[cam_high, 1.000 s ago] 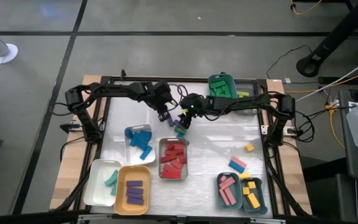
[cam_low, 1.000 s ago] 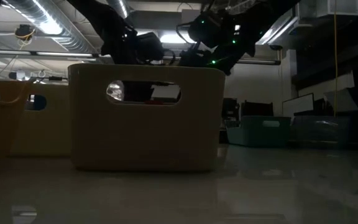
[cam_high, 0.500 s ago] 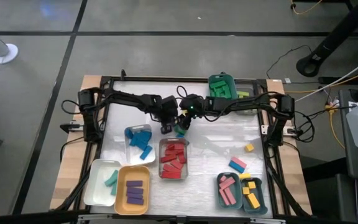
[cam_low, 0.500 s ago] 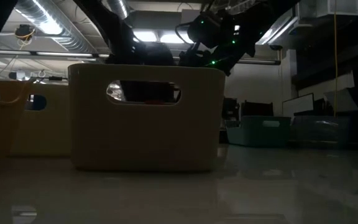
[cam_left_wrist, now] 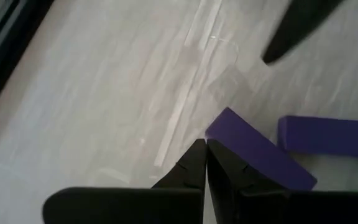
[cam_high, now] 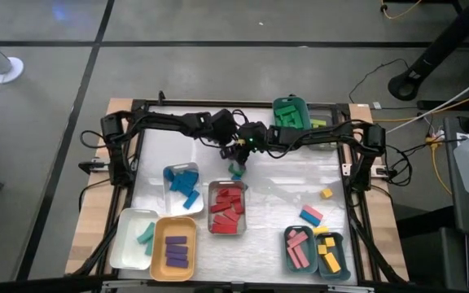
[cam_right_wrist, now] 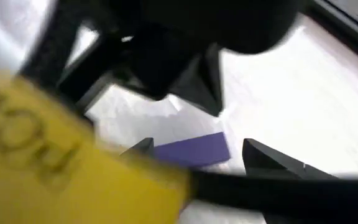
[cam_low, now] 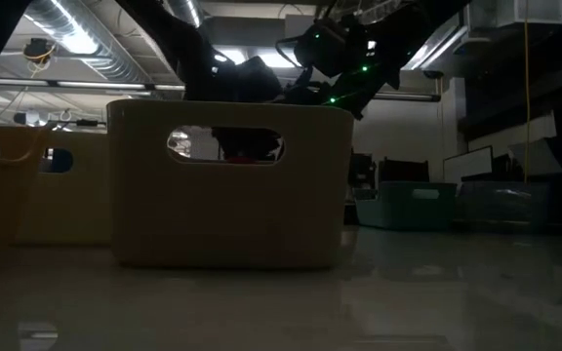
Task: Sort blocks
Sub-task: Put the purple block into the yellow bin
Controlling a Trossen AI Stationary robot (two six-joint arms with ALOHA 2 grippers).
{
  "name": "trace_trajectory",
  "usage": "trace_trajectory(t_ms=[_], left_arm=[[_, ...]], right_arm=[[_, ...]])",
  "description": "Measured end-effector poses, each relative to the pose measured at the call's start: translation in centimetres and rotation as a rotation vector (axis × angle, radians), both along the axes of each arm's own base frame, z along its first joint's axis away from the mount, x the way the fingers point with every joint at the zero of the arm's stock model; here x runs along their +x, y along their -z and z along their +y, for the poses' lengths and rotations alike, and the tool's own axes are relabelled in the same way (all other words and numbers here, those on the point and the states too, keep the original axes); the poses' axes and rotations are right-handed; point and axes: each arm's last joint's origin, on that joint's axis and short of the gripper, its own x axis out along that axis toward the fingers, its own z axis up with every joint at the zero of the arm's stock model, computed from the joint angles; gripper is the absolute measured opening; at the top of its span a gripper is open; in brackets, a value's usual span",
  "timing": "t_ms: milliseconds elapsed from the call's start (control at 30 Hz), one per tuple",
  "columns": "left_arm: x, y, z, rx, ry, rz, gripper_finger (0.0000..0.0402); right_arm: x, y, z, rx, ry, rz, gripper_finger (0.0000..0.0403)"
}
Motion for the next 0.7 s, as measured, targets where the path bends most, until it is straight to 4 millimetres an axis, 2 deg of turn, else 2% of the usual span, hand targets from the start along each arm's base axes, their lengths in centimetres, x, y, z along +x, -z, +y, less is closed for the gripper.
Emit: trace_trajectory(t_ms=[100, 167, 333, 500, 700], left_arm=[[-0.4, -0.4, 0.0, -0.008, 0.014, 0.056, 0.0001], [-0.7, -0.7, 0.0, -0.016, 0.022, 0.094, 0.0001], [-2.0, -1.5, -0.4, -0.038, 0.059, 0.205, 0.0001], [-3.4, -3.0, -1.0, -0.081, 0.006, 0.246, 0.0001], [-4.1, -5.3, -2.0, -0.080, -0.022, 0.189, 0.0001]], right_arm=[[0.0, 0.0, -0.1, -0.016, 0.033, 0.001, 0.0243], [0.0, 0.0, -0.1, -0.055, -0.006, 0.020, 0.0243], [0.0, 0.1, 0.1, -0.260, -0.335, 0.133, 0.0243], [-0.1, 0.1, 0.1, -0.334, -0.679, 0.133, 0.0243], [-0.4, 0.1, -1.3, -0.418, -0.855, 0.119, 0.0243]])
